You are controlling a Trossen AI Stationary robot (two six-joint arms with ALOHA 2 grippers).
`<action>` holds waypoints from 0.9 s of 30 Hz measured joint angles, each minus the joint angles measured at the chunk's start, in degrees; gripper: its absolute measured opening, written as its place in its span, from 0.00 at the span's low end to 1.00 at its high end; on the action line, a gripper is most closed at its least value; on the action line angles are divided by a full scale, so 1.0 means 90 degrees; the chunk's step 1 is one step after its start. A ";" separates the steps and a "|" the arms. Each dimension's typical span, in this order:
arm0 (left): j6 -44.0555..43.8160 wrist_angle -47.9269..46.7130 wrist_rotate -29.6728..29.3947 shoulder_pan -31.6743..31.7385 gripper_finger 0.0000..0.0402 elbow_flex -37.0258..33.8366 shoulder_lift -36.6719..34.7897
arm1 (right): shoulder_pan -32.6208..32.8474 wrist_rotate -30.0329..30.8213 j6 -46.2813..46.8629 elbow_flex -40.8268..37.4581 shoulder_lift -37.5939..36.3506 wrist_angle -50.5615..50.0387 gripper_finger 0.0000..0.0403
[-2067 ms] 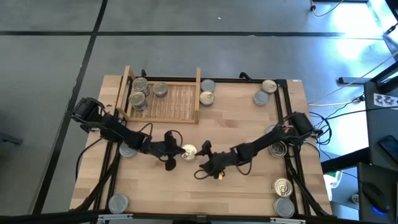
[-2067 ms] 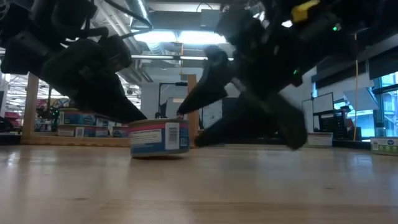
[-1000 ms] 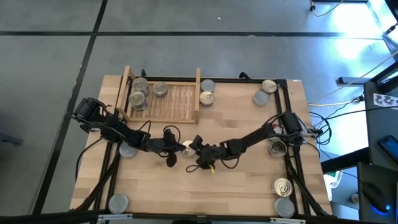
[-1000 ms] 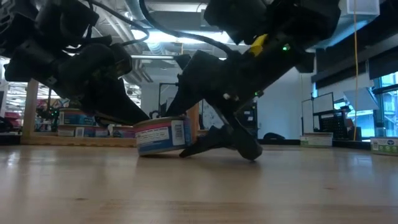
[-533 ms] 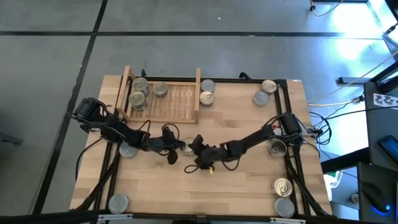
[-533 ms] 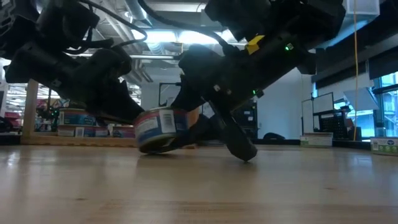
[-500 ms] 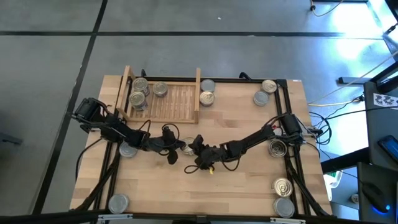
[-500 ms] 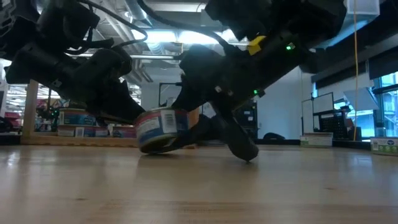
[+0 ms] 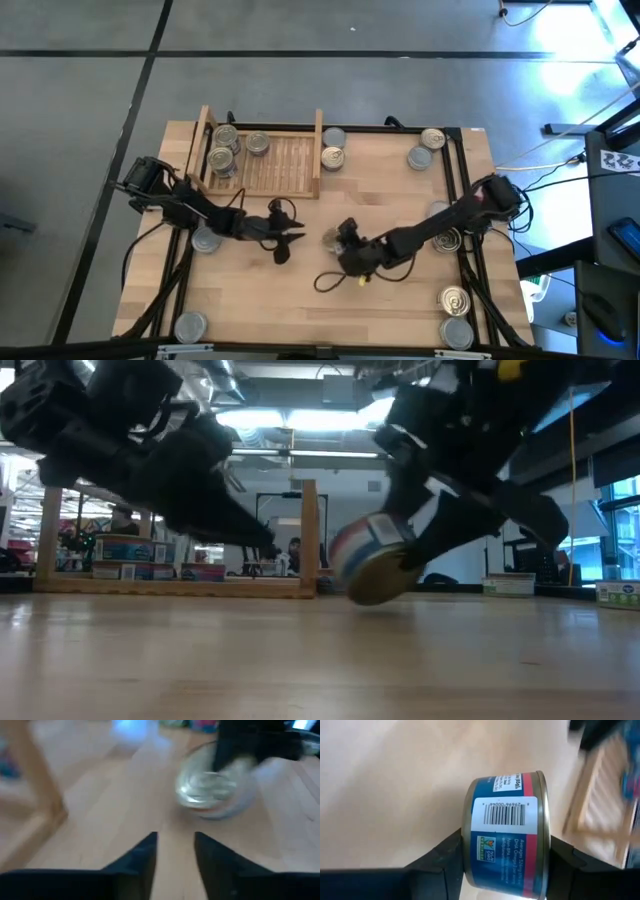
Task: Stack canned seafood by type on shelf
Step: Stack the blue tuna can on top of the other blue tuna can on the shelf
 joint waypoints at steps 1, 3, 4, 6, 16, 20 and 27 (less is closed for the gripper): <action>0.0285 -0.0005 0.0009 -0.0002 0.40 0.0113 0.0000 | -0.0055 0.0029 0.0182 -0.0157 -0.0133 -0.0010 0.47; 0.0960 -0.0056 0.0018 -0.0005 0.51 0.0379 -0.0005 | -0.0142 0.0043 0.0480 -0.0472 -0.0384 0.0104 0.47; 0.1284 -0.0183 0.0020 -0.0005 0.56 0.0521 -0.0013 | -0.0198 0.0033 0.0604 -0.0600 -0.0505 0.0239 0.47; 0.1828 -0.0538 0.0014 -0.0002 0.65 0.0782 -0.0017 | -0.0296 0.0015 0.0739 -0.0816 -0.0739 0.0604 0.47; 0.3111 -0.0966 -0.0030 0.0073 0.77 0.1363 -0.0022 | -0.0628 -0.0573 0.0482 -0.0962 -0.0909 0.2317 0.47; 0.3241 -0.0981 -0.0032 0.0119 0.75 0.1363 -0.0022 | -0.0755 -0.0645 0.0449 -0.0958 -0.0914 0.2872 0.47; 0.3264 -0.0909 -0.0030 0.0165 0.58 0.1365 -0.0025 | -0.0912 -0.0908 0.0435 -0.0953 -0.0899 0.3179 0.47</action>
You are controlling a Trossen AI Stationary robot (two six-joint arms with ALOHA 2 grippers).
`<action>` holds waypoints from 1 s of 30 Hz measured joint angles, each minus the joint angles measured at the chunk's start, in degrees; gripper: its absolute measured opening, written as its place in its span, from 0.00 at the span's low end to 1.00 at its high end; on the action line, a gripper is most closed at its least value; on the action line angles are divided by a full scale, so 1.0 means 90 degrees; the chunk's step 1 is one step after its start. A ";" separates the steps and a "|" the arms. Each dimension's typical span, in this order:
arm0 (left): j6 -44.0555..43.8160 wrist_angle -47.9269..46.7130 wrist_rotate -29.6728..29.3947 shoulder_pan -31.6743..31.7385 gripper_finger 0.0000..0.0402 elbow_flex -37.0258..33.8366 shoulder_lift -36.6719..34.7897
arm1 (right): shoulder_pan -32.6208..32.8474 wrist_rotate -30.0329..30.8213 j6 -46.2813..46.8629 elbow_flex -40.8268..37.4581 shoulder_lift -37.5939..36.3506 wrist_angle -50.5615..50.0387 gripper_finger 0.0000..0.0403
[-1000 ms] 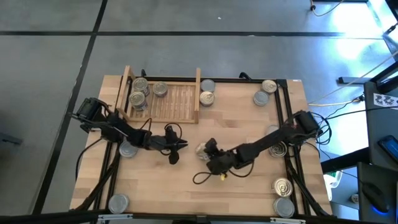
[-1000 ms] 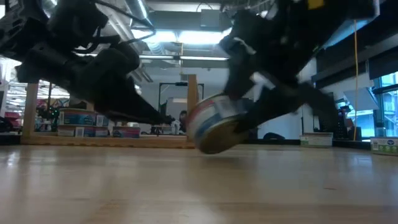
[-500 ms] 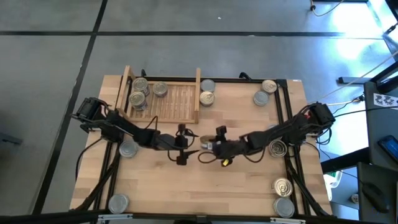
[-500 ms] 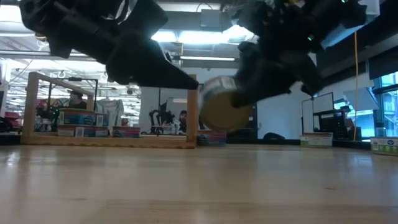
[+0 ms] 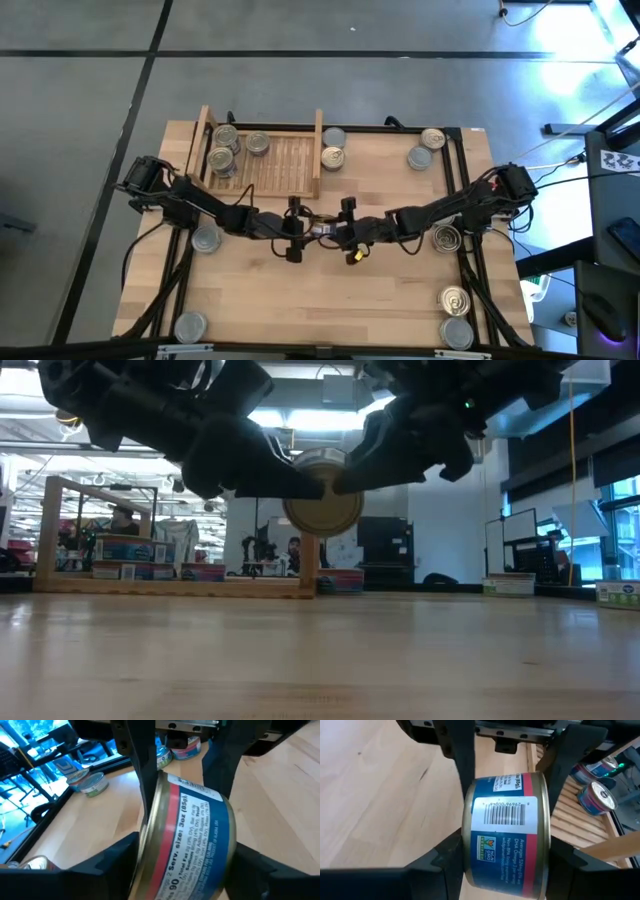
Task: Stack canned seafood by type on shelf
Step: Stack the blue tuna can on top of the other blue tuna can on the shelf
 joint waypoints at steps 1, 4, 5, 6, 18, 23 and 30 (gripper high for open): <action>0.0057 -0.0007 0.0011 0.0000 0.54 0.0000 -0.0002 | -0.0002 -0.0091 0.0019 -0.0002 0.0000 0.0022 0.47; 0.0309 -0.0026 0.0046 -0.0017 0.46 0.0000 -0.0002 | -0.0007 -0.0275 0.0095 -0.0007 0.0002 0.0079 0.47; 0.0336 -0.0024 0.0046 -0.0019 0.46 0.0000 -0.0002 | -0.0007 -0.0274 0.0086 -0.0007 0.0002 0.0082 0.47; 0.0351 -0.0019 0.0036 -0.0022 0.46 0.0000 -0.0002 | -0.0007 -0.0275 0.0068 -0.0007 0.0002 0.0081 0.47; -0.1154 -0.2984 -0.1094 -0.0413 0.46 0.0155 -0.1460 | 0.0665 0.0319 0.0621 0.0020 -0.1298 -0.1986 0.97; -0.2723 -0.6294 -0.1790 -0.0438 0.46 0.0761 -0.2179 | 0.0763 0.0514 0.1217 -0.0002 -0.1370 -0.2976 0.96; -0.4197 -0.9231 -0.2295 0.0458 0.46 0.1088 -0.2234 | 0.0746 0.0633 0.1476 -0.0833 -0.1304 -0.2022 0.91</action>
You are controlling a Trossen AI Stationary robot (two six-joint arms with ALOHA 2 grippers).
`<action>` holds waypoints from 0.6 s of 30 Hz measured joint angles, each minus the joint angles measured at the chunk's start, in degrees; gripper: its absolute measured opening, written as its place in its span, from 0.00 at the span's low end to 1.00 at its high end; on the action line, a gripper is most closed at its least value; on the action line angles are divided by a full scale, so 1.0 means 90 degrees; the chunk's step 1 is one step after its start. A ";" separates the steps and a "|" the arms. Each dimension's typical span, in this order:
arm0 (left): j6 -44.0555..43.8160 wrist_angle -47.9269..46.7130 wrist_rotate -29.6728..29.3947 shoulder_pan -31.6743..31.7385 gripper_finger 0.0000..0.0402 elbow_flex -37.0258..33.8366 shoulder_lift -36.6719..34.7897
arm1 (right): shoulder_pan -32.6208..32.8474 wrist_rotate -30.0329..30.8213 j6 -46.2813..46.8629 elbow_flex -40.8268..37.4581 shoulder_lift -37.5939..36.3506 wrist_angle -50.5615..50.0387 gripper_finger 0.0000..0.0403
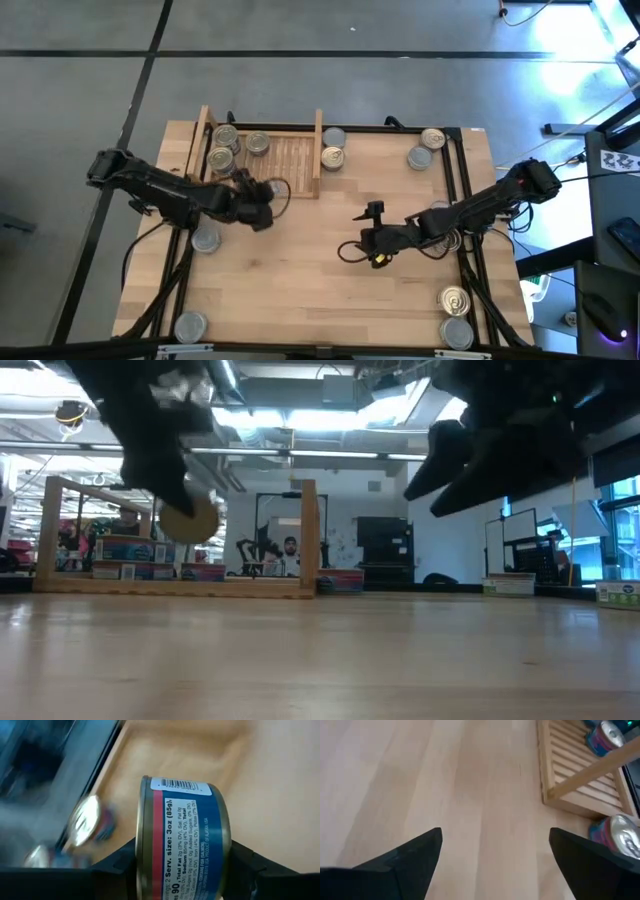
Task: Stack canned seafood by type on shelf
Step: Stack the blue tuna can on top of the other blue tuna can on the shelf
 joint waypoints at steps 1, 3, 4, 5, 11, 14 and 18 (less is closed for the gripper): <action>-0.0078 -0.0193 0.0003 0.0212 0.46 -0.0023 0.0038 | 0.0000 0.0005 0.0050 -0.0152 0.0000 0.0261 0.90; -0.0079 -0.0360 -0.0022 0.0617 0.46 -0.0029 0.0115 | -0.0002 0.0002 0.0116 -0.0421 0.0001 0.0552 0.90; 0.0080 -0.0321 -0.0055 0.0828 0.46 -0.0029 0.0147 | -0.0002 0.0002 0.0176 -0.0529 0.0002 0.0725 0.90; 0.0294 -0.0236 -0.0130 0.1040 0.46 -0.0029 0.0176 | -0.0002 0.0003 0.0237 -0.0624 0.0001 0.0919 0.89; 0.1841 0.0983 -0.0565 0.2471 0.46 -0.0029 0.0273 | -0.0002 0.0170 0.0445 -0.1021 0.0000 0.1488 0.89; 0.2670 0.1581 -0.0566 0.3133 0.46 -0.0027 0.0322 | -0.0002 0.0216 0.0550 -0.1147 0.0000 0.1638 0.89; 0.3322 0.2050 -0.0503 0.3810 0.46 -0.0027 0.0464 | -0.0002 0.0218 0.0570 -0.1162 0.0000 0.1729 0.89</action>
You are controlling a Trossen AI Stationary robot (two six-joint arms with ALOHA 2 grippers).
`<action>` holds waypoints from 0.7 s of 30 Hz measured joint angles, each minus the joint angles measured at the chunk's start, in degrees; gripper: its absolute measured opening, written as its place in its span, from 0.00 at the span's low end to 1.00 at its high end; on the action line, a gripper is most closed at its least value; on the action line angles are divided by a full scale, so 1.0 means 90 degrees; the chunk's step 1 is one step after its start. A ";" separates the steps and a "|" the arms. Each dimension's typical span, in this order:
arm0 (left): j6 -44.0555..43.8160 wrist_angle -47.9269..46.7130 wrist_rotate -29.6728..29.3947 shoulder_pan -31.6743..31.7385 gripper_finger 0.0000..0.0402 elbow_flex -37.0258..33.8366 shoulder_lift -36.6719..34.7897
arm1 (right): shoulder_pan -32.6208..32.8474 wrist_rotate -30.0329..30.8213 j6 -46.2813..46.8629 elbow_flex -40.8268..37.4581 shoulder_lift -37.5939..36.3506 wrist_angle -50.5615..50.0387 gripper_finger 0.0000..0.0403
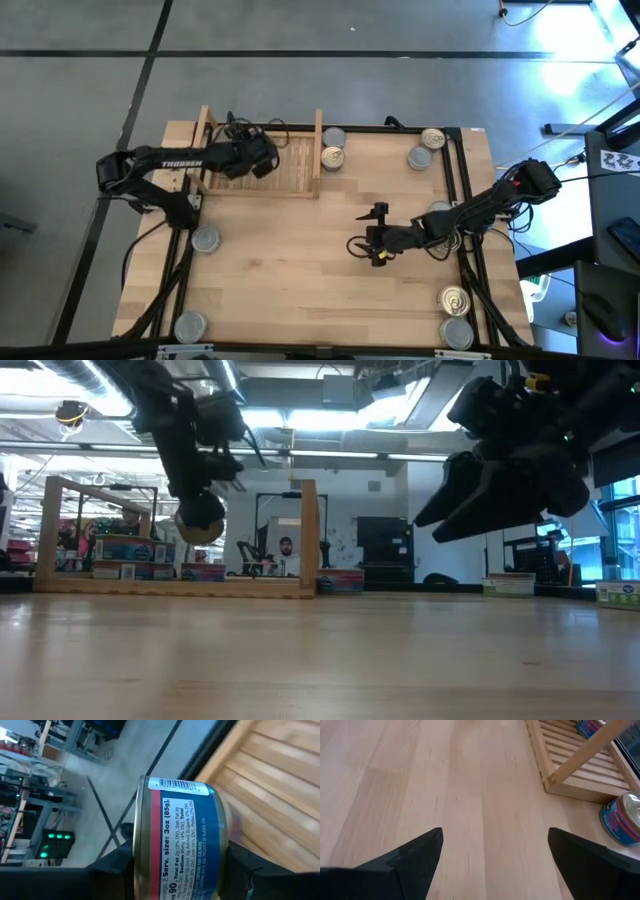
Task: Stack canned seafood by type on shelf
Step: Stack the blue tuna can on top of the other blue tuna can on the shelf
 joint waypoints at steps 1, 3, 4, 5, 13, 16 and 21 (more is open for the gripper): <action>0.0212 0.0125 0.0058 0.0129 0.46 0.0000 0.0053 | 0.0000 0.0000 0.0000 -0.0003 0.0000 -0.0001 0.89; 0.0591 0.0367 0.0091 0.0346 0.46 0.0000 0.0191 | 0.0010 -0.0001 0.0000 -0.0003 0.0000 0.0025 0.89; 0.0731 0.0495 0.0125 0.0438 0.46 0.0000 0.0269 | 0.0010 0.0000 0.0000 -0.0003 0.0000 0.0036 0.89; 0.0857 0.0607 0.0166 0.0522 0.46 0.0000 0.0351 | 0.0010 -0.0001 -0.0002 -0.0003 0.0001 0.0059 0.89; 0.1313 0.1056 0.0387 0.1029 0.56 0.0000 0.0929 | 0.0010 -0.0002 -0.0002 -0.0003 0.0039 0.0097 0.89; 0.1284 0.0972 0.0598 0.1110 0.59 -0.0001 0.1006 | 0.0010 -0.0002 -0.0005 -0.0003 0.0039 0.0097 0.89; 0.1160 0.1030 0.1085 0.1106 0.67 0.0000 0.0964 | 0.0010 0.0001 -0.0007 -0.0003 0.0039 0.0103 0.89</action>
